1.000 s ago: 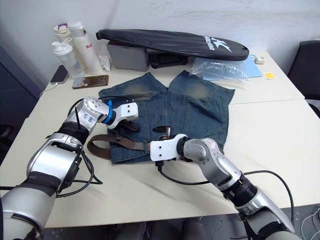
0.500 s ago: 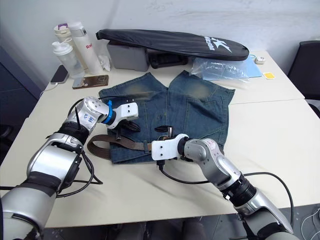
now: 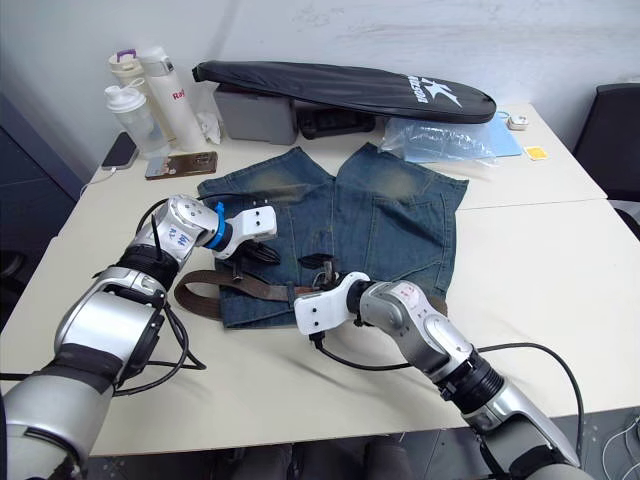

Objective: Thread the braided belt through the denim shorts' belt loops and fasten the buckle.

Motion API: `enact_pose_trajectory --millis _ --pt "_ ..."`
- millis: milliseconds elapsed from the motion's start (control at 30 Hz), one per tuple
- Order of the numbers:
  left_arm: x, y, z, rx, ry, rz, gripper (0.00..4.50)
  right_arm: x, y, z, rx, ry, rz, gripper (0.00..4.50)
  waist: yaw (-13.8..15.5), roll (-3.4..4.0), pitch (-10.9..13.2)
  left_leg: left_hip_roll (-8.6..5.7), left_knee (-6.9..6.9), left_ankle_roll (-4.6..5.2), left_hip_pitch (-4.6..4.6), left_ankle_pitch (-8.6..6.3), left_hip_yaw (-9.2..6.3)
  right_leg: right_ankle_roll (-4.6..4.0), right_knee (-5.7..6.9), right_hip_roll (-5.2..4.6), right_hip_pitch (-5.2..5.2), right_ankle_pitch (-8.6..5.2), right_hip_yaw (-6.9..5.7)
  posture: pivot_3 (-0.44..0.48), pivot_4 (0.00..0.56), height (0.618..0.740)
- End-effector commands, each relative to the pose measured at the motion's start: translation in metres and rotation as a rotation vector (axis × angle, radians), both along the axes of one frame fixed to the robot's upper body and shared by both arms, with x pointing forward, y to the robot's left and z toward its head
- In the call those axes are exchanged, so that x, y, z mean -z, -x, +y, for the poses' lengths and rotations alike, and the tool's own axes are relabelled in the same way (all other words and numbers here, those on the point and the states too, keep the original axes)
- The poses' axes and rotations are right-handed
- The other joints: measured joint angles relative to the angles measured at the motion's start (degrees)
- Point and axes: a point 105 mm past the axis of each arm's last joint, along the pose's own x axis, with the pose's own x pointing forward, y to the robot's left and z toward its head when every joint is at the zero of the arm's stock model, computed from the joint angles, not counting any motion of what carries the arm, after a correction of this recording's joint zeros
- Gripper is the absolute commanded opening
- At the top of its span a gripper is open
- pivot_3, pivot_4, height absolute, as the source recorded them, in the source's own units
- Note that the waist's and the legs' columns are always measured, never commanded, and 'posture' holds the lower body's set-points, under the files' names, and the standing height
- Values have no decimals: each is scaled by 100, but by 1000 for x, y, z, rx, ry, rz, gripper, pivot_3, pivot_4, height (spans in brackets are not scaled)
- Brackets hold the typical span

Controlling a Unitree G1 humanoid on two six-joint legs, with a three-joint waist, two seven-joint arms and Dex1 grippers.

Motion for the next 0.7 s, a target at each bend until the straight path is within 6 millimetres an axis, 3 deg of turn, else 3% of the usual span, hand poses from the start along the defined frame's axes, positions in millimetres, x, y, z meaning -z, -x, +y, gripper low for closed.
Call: enact_pose_trajectory --millis 33,233,433,700 --pt "5 0 3 -26 -5 3 0 6 5 2 -18 17 4 2746 -1 0 0 0 0 0 0 0 0 0 0 0 0 0 0 0 150 740" --pt "5 -1 4 -29 -11 -1 0 0 5 -1 -18 19 -48 20 3 0 0 -1 0 0 -1 0 0 0 1 0 0 0 0 0 150 740" --pt "7 -2 3 -28 -20 -6 0 -19 6 -13 4 17 -116 20 12 0 0 -2 1 -1 -2 0 -1 0 1 -2 0 0 0 0 150 740" --pt "10 -3 -1 -17 -34 -17 0 -64 17 -34 -13 114 -195 20 29 0 0 -5 -1 -1 -1 0 -2 0 -2 -2 7 0 0 0 150 740"
